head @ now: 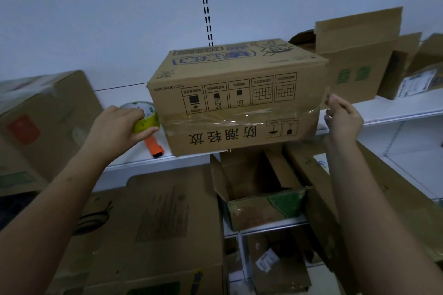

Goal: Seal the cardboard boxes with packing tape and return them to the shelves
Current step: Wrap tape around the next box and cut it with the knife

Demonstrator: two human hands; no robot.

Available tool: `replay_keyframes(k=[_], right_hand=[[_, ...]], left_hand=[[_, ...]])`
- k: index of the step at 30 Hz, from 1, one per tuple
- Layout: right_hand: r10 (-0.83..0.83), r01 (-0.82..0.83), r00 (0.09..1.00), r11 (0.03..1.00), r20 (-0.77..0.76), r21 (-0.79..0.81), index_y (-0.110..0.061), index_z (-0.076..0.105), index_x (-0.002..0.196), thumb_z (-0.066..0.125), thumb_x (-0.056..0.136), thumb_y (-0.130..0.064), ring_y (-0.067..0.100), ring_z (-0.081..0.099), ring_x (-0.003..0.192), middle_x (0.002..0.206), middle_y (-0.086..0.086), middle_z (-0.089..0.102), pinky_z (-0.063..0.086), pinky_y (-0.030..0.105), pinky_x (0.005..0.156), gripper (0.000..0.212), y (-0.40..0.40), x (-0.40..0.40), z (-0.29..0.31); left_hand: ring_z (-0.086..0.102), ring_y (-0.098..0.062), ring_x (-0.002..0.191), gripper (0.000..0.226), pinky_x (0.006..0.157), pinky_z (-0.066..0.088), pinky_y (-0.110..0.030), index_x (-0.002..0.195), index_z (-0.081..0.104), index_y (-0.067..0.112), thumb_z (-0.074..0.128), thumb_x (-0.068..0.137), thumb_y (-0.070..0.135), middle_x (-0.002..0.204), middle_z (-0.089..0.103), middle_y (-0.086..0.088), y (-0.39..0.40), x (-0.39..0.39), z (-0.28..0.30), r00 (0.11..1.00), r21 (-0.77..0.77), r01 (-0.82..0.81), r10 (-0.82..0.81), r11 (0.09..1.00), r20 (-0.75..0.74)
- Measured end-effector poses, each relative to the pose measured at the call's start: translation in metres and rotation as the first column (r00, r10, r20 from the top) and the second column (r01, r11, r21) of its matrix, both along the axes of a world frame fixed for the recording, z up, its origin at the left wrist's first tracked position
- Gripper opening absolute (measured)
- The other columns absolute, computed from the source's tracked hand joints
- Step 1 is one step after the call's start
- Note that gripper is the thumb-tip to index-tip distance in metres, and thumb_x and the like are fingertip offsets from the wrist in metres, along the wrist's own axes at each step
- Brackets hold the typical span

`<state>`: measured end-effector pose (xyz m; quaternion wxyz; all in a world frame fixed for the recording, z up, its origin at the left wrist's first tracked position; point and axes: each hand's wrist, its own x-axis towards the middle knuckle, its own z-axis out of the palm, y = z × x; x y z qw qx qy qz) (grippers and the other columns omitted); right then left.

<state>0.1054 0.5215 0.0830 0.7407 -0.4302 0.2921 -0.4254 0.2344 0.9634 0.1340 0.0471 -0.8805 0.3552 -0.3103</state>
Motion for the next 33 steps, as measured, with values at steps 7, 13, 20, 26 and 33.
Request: replay_keyframes(k=[7,13,20,26,33], right_hand=[[0.302,-0.295,0.945,0.953,-0.129,0.069,-0.017,0.072,0.111,0.079,0.083,-0.026,0.015,0.067,0.098,0.102,-0.002,0.074,0.058,0.029,0.084,0.03,-0.016,0.012,0.016],[0.359,-0.351,0.864,0.932,-0.352,0.091,-0.015,0.062,0.103,0.071,0.091,-0.033,0.016,0.065,0.093,0.1,0.003,0.068,0.059,0.029,0.073,0.024,-0.027,0.019,0.014],[-0.413,0.205,0.88,0.774,-0.232,-0.599,-0.008,0.023,0.157,0.03,0.107,-0.037,0.022,0.027,0.148,0.162,0.009,0.028,0.021,0.029,0.117,0.059,0.048,0.045,0.004],[-0.417,0.125,0.863,0.725,-0.287,-0.677,0.012,-0.005,0.151,0.025,0.106,-0.042,0.038,-0.007,0.152,0.161,0.03,-0.01,0.002,0.044,0.125,0.076,0.137,0.078,-0.01],[-0.385,-0.204,0.852,0.38,-0.355,-0.902,0.017,0.0,0.149,0.041,0.099,-0.059,0.051,-0.011,0.147,0.155,0.042,-0.008,0.006,0.057,0.122,0.1,0.296,0.091,-0.044]], left_hand=[[0.041,-0.018,0.059,0.049,0.057,0.028,-0.028,0.095,0.07,0.016,0.047,0.089,0.059,0.069,0.063,-0.005,-0.015,0.009,0.002,0.998,-0.004,0.023,-0.023,1.0,-0.052],[0.05,-0.013,0.062,0.074,0.056,0.041,-0.027,0.113,0.067,0.025,0.028,0.082,0.081,0.075,0.057,0.008,-0.011,0.023,0.007,0.966,-0.022,-0.008,0.002,1.0,-0.258],[0.043,-0.005,0.068,0.047,0.057,0.03,-0.021,0.108,0.068,0.022,0.05,0.092,0.063,0.08,0.048,0.017,-0.029,0.018,0.013,0.948,-0.033,0.045,-0.053,0.998,-0.314],[0.043,-0.009,0.068,0.055,0.055,0.029,-0.025,0.085,0.054,0.03,0.028,0.079,0.078,0.073,0.043,0.017,-0.029,0.028,0.011,0.936,-0.062,0.118,-0.132,0.991,-0.325],[0.06,-0.016,0.095,0.053,0.086,0.04,-0.033,0.106,0.06,0.027,0.043,0.084,0.072,0.101,0.063,0.01,-0.013,0.049,0.013,0.86,-0.006,0.305,-0.278,0.952,-0.427]])
